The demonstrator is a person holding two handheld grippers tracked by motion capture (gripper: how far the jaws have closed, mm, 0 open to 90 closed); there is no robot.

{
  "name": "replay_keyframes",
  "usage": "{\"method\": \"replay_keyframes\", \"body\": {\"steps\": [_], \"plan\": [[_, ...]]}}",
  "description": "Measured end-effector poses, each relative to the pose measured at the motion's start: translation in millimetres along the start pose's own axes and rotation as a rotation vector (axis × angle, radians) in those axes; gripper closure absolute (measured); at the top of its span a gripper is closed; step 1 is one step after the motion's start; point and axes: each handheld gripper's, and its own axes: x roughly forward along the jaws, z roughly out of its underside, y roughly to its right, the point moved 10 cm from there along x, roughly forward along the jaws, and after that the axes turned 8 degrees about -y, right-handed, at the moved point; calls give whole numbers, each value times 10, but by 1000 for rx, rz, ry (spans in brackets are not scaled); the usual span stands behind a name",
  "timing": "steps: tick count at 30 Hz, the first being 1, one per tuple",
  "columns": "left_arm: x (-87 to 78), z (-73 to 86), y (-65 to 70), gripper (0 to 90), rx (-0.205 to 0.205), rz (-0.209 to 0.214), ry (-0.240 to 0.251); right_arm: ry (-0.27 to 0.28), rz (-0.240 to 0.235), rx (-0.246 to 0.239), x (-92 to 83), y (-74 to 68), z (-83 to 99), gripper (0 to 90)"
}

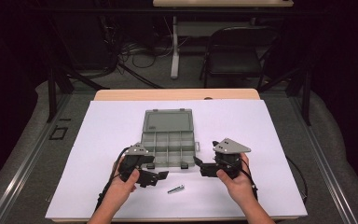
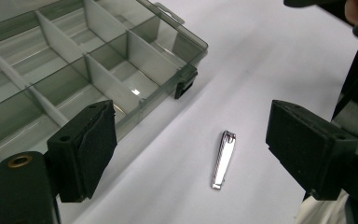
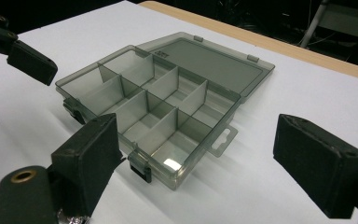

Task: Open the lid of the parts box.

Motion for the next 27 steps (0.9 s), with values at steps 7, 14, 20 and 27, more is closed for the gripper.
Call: {"method": "replay_keyframes", "body": {"steps": [7,14,20,27], "plan": [[58,8,128,164,33,31,-52,-24,12,-13,1,-9,78,143],[109,68,238,154,46,122,-109,-24,7,-23,-37,-38,82,143],[225,134,299,142,86,123,-202,-7,10,-22,-54,-19,41,144],[390,131,356,216,138,75,-259,-12,5,-28,-37,-36,47,145]]}}
